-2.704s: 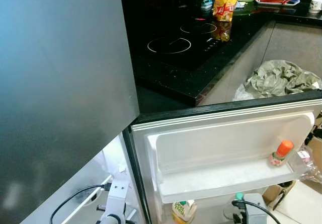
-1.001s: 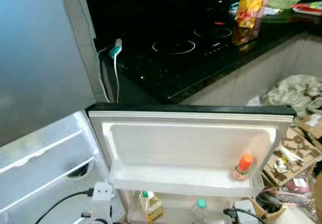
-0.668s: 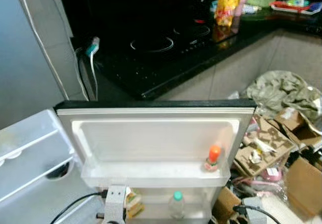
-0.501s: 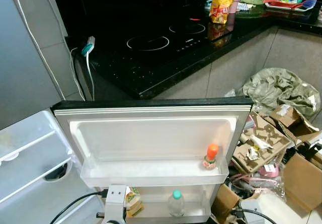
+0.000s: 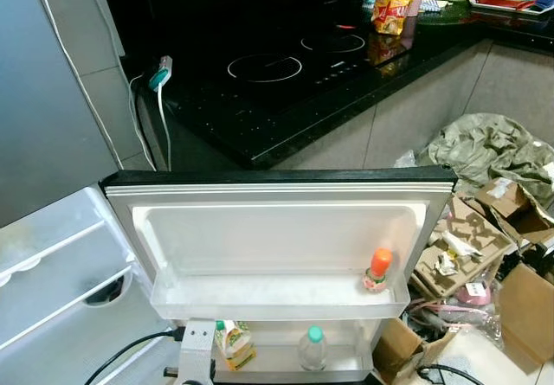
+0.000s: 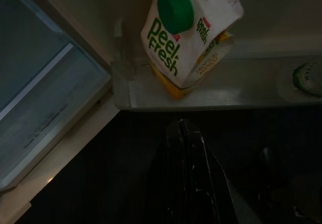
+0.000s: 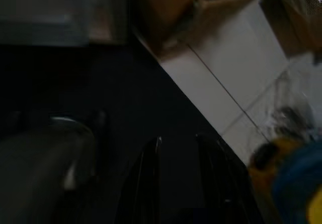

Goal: Restocking fridge

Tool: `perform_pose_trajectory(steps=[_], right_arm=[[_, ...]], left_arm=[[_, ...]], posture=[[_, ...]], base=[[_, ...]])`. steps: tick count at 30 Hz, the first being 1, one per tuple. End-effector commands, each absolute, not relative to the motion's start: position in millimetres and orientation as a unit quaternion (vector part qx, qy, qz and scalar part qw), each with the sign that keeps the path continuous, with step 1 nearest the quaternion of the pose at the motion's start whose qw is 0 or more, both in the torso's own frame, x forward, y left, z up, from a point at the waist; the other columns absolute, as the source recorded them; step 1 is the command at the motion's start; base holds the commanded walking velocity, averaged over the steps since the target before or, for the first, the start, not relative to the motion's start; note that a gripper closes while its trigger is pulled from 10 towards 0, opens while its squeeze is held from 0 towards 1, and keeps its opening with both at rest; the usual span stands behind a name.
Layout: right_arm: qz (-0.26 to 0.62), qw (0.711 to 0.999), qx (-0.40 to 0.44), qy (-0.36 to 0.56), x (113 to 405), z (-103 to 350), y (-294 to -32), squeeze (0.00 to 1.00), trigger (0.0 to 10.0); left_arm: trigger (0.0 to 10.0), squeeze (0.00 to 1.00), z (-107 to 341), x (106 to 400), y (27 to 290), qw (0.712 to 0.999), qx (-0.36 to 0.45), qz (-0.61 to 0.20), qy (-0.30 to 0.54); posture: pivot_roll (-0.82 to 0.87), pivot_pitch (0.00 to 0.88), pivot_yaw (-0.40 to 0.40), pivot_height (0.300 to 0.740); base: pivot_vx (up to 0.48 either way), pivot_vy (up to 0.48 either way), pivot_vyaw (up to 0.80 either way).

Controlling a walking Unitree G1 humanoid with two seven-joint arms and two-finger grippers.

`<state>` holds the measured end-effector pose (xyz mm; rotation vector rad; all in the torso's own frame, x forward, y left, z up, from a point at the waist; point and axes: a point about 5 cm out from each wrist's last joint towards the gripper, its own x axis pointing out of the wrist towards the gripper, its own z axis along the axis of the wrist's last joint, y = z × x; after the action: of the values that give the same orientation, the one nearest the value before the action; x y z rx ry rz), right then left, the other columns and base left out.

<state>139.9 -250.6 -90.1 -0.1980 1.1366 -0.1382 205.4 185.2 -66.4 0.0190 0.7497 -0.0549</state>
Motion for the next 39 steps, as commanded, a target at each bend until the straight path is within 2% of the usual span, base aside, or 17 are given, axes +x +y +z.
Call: perform_pose_trajectory(steps=[1,8,34,39], right_arm=[[-0.08,0.83,-0.082,0.546,134.3,-92.6,-249.4,0.0,10.0],[-0.085,0.837,-0.066,0.537,135.7,-94.1,-241.5,0.0,10.0],[-0.072,0.848,-0.073,0.52,141.6,-91.5,-241.1,0.0,10.0],[-0.07,0.85,-0.076,0.517,144.4,-90.3,-241.6,0.0,10.0]], left_arm=[[10.0,0.0,-61.9,212.1,190.4,0.932,0.022,-0.031,0.36],[10.0,0.0,-60.4,214.8,189.6,0.933,0.024,-0.037,0.357],[10.0,0.0,-58.4,218.5,185.6,0.935,0.021,-0.046,0.352],[10.0,0.0,-58.3,218.8,185.5,0.934,0.023,-0.044,0.353]], posture=[[-0.08,0.012,0.031,0.726],[-0.08,0.016,0.038,0.726],[-0.08,0.026,0.038,0.726],[-0.08,0.028,0.037,0.726]], base=[[0.0,0.0,0.0],[0.0,0.0,0.0],[-0.313,0.0,0.0],[0.0,0.0,0.0]])
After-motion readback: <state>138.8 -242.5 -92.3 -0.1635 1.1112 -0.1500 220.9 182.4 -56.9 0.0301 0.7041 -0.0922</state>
